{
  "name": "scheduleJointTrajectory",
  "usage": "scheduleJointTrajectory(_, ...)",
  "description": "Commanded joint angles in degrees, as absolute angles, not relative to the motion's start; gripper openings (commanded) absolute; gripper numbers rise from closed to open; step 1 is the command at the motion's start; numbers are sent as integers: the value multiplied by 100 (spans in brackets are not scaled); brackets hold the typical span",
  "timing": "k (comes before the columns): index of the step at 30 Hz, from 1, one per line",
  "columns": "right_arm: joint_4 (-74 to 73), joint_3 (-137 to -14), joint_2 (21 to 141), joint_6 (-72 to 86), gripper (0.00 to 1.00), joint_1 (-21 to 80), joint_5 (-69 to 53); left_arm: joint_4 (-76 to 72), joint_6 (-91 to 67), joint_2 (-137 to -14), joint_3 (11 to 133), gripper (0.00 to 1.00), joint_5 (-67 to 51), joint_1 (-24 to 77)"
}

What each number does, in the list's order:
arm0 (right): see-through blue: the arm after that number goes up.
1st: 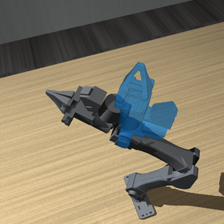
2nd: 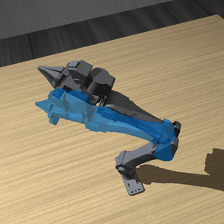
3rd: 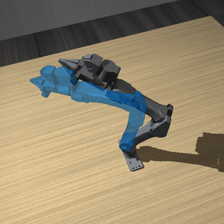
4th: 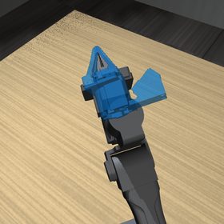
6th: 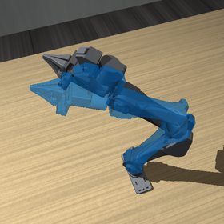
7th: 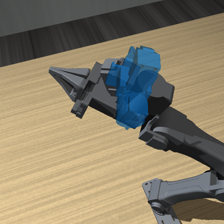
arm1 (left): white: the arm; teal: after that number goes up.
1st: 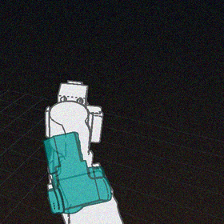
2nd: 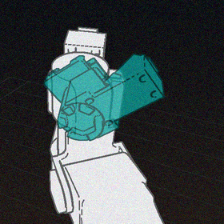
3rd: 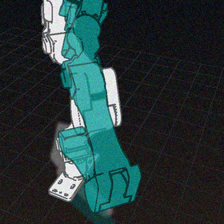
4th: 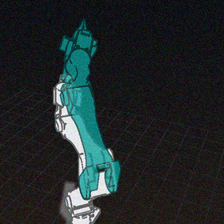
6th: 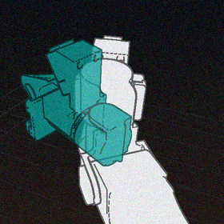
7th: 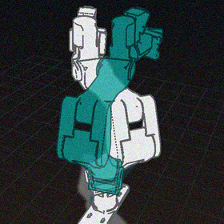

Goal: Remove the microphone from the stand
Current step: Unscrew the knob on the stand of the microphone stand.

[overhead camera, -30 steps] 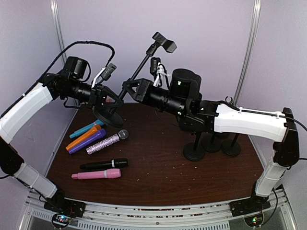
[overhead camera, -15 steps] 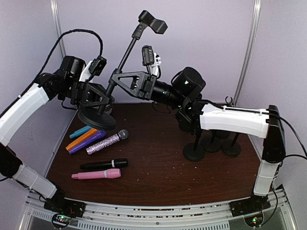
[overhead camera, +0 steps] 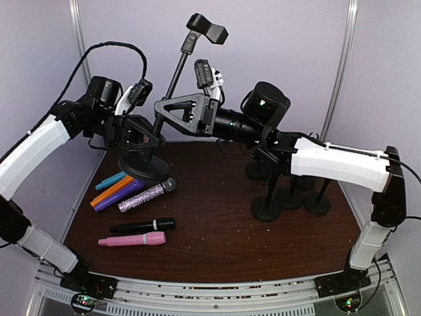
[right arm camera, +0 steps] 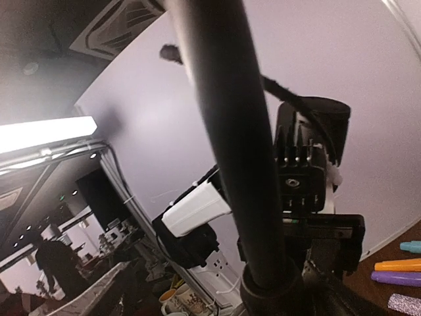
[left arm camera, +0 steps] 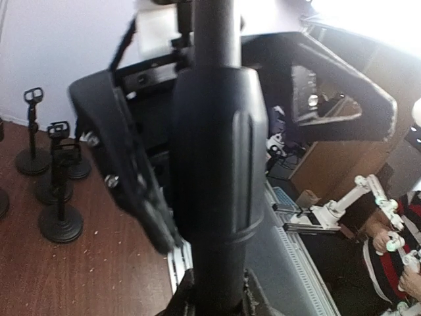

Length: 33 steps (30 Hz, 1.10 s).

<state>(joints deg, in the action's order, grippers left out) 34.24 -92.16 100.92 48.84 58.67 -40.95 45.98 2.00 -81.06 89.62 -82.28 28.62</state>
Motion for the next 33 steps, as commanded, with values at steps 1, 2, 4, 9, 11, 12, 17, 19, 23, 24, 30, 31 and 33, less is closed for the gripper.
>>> scheduleJointTrajectory(1,1012,-9072,9430,3562,86,5911,-1985,4052,205,-8016,9026,0,-6791,2676)
scheduleJointTrajectory(2,834,-9010,9384,3576,84,5924,-1649,4026,192,-8001,9020,0,-6521,2654)
scheduleJointTrajectory(4,701,-8913,9304,3595,80,5985,-1199,4041,277,-7990,9025,0,-6043,2649)
scheduleJointTrajectory(9,-72,-9433,9419,3391,69,6231,-348,4038,387,-8006,9001,0,-5588,2656)
scheduleJointTrajectory(11,-202,-9623,9525,3390,66,6264,-209,4045,410,-8007,8992,0,-5558,2657)
scheduleJointTrajectory(12,-275,-9739,9576,3435,64,6259,-156,4043,417,-8007,8991,0,-5550,2651)
scheduleJointTrajectory(17,-235,-9994,9793,3589,60,6265,-93,4043,456,-7990,8966,0,-5516,2649)
scheduleJointTrajectory(19,-335,-10162,9910,3633,57,6262,-2,4046,472,-7989,8944,0,-5519,2654)
scheduleJointTrajectory(23,-682,-10573,10177,3695,48,6258,242,4043,478,-7979,8956,0,-5519,2646)
scheduleJointTrajectory(24,-771,-10693,10249,3708,46,6256,271,4062,493,-7980,8955,0,-5513,2652)
scheduleJointTrajectory(30,-960,-11134,10560,3823,37,6250,289,4128,602,-7946,8937,0,-5446,2661)
scheduleJointTrajectory(31,-940,-11140,10572,3831,34,6250,303,4133,615,-7945,8936,0,-5441,2658)
scheduleJointTrajectory(33,-907,-11134,10548,3832,27,6250,369,4166,691,-7939,8937,0,-5407,2655)
